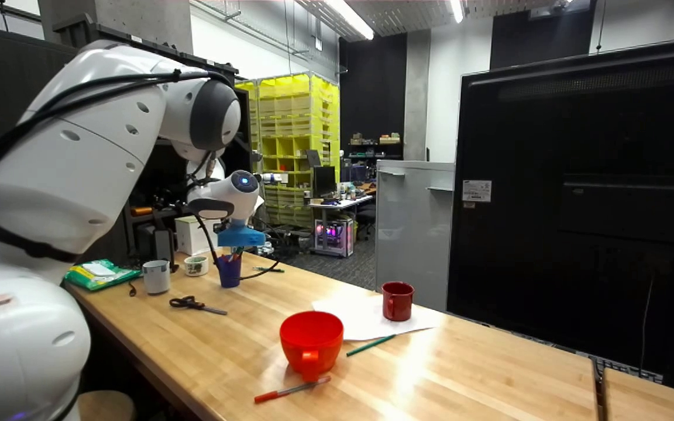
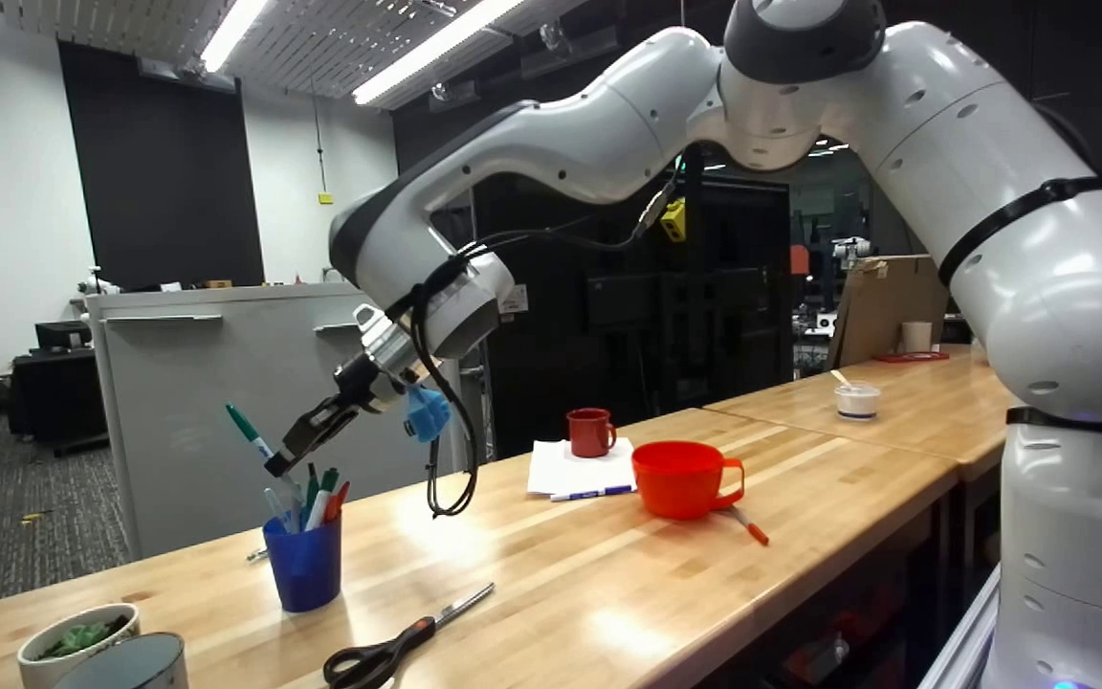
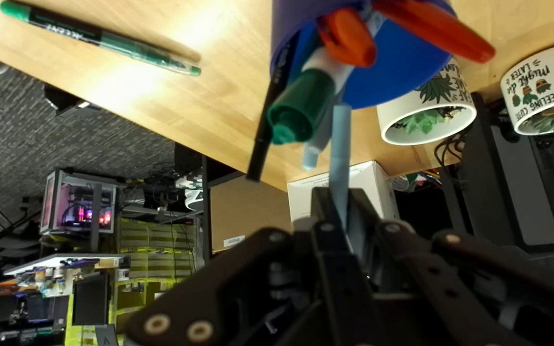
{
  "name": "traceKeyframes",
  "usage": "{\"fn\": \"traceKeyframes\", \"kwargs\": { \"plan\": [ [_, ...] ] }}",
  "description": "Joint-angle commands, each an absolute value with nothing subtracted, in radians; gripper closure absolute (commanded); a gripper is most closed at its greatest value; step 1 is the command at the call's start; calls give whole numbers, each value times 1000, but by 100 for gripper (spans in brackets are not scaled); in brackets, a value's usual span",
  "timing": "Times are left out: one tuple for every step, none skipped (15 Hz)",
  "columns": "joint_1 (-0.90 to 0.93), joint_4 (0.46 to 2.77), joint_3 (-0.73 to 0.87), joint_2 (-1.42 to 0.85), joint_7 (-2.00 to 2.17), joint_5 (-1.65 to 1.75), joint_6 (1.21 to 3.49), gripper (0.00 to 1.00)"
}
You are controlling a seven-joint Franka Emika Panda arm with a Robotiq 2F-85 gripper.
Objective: Put the pen inside cup
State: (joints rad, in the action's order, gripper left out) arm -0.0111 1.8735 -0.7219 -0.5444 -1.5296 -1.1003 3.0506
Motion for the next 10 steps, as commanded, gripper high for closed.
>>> {"fn": "traceKeyframes", "kwargs": {
  "plan": [
    [-72, 1840, -824, -602, -1698, -1171, 3110, 97],
    [-80, 1836, -837, -610, -1724, -1184, 3113, 97],
    [-92, 1830, -855, -621, -1754, -1200, 3117, 97],
    [-97, 1831, -861, -625, -1773, -1208, 3123, 97],
    [-105, 1826, -872, -631, -1797, -1220, 3122, 97],
    [-69, 1841, -813, -598, -1719, -1177, 3083, 89],
    [-75, 1838, -820, -603, -1735, -1184, 3084, 89],
    [-77, 1836, -823, -606, -1743, -1185, 3084, 89],
    [-79, 1833, -824, -608, -1745, -1185, 3084, 89],
    [-80, 1833, -826, -609, -1746, -1185, 3085, 89]
  ]
}}
